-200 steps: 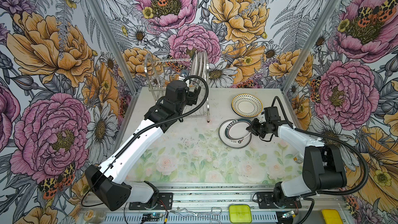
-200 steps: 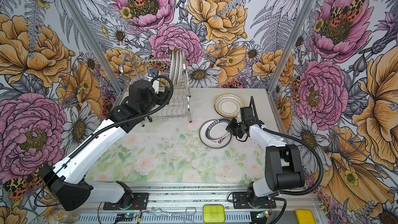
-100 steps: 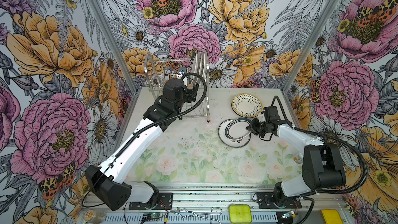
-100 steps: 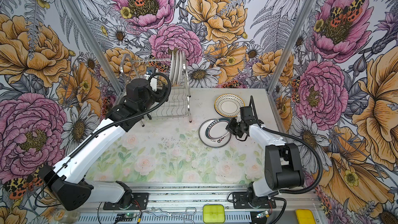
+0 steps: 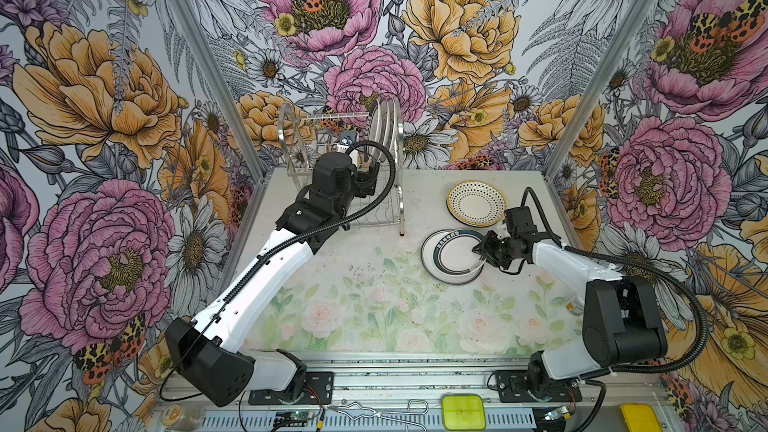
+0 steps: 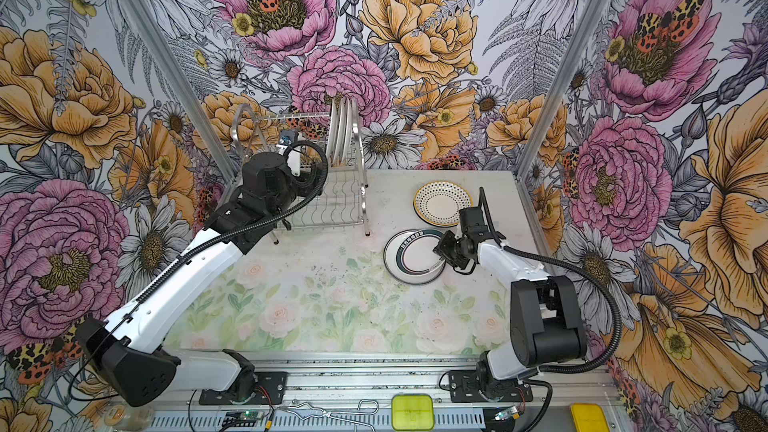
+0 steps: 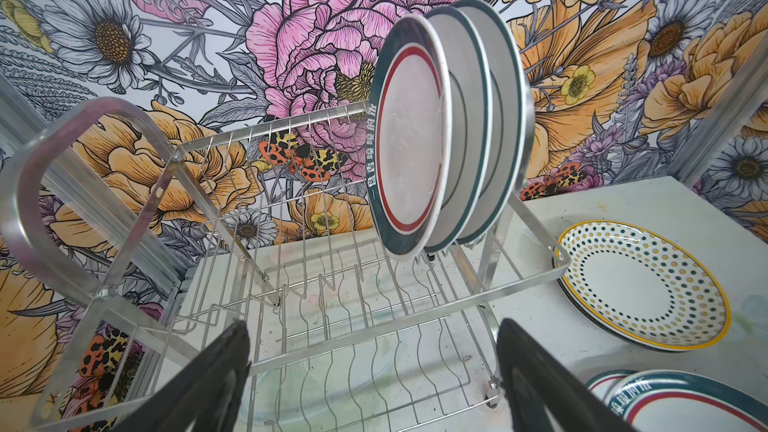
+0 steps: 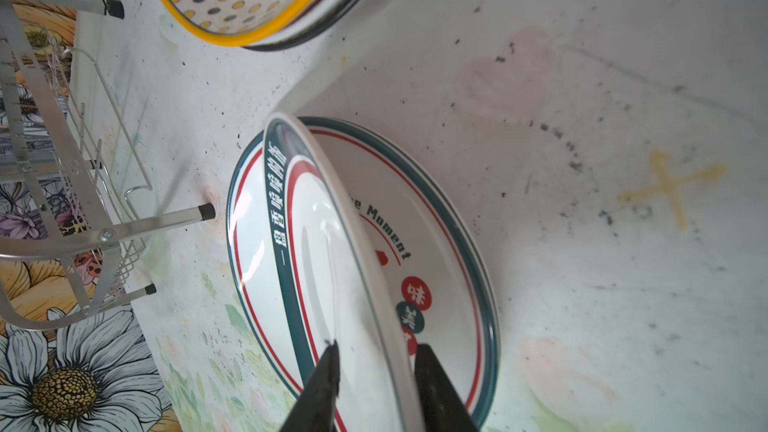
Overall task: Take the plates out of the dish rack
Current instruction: 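Lower the plate onto the stack with the right gripper while the left withdraws, then open and lift the right gripper while the left descends to the rack, then close the left gripper on the rim of the front white plate in the rack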
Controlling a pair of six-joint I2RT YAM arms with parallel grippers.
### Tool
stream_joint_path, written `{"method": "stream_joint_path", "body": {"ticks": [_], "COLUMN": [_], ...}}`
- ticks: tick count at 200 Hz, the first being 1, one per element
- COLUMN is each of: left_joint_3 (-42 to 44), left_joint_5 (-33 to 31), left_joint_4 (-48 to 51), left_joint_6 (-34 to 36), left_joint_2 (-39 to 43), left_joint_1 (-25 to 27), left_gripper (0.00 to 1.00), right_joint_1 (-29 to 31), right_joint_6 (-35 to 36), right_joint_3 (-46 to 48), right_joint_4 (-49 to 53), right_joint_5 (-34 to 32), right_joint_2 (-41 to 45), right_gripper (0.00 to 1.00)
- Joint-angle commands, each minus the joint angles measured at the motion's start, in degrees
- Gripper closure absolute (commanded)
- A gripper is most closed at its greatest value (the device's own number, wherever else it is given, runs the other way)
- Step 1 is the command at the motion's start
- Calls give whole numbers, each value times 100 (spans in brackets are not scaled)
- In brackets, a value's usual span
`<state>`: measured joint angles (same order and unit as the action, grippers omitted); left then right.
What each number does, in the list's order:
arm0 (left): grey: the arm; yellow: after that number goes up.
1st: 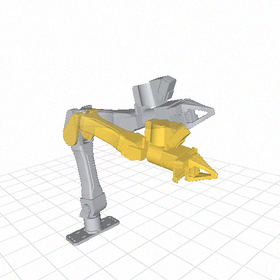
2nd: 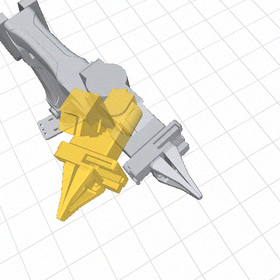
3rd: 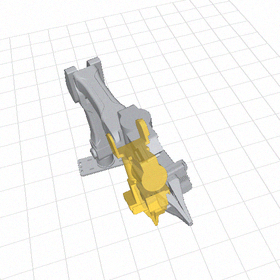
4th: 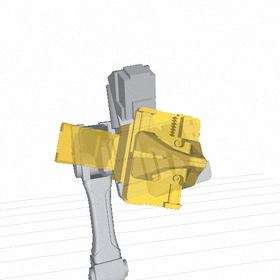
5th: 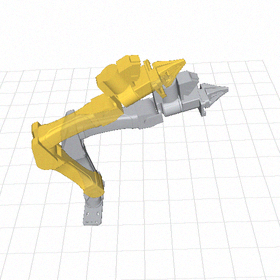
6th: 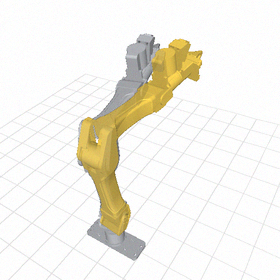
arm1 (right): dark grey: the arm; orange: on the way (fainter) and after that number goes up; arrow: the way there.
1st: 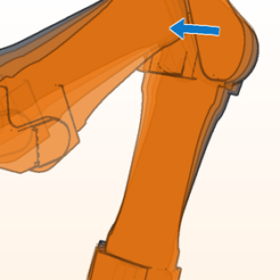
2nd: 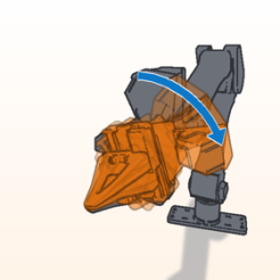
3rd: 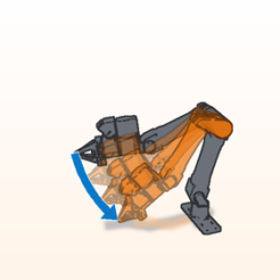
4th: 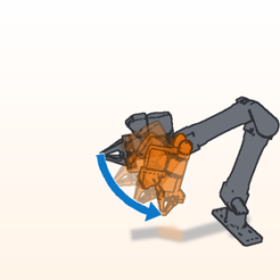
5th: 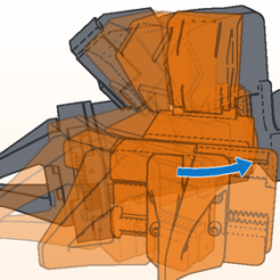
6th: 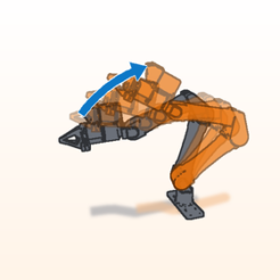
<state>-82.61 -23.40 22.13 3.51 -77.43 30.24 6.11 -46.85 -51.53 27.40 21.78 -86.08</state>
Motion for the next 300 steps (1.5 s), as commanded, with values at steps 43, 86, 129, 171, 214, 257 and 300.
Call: {"method": "stream_joint_path", "body": {"ticks": [43,86,129,171,214,257,300], "left_joint_3": [201,160,122,88,-118,-533,-769], "left_joint_5": [191,247,292,254,441,1203,2072], "left_joint_4": [-244,-227,-227,-192,-64,44,52], "left_joint_6": [84,80,75,89,179,247,398], "left_joint_2": [290,211,123,35,-142,-351,-496], "left_joint_1": [-95,-123,-128,-132,-230,-443,-572], "left_gripper": [7,7,7,6,5,4,1], "right_joint_1": [262,497,713,821,876,865,826], "right_joint_6": [-4,42,53,93,201,334,439], "right_joint_3": [-90,-337,-547,-639,-726,-862,-1084], "right_joint_4": [392,722,996,1131,1259,1251,1242], "right_joint_5": [-603,-1007,-1404,-1563,-1837,-1952,-1885], "right_joint_2": [-26,-171,-163,-193,135,417,426], "right_gripper": [50,46,42,40,24,1,1]}}
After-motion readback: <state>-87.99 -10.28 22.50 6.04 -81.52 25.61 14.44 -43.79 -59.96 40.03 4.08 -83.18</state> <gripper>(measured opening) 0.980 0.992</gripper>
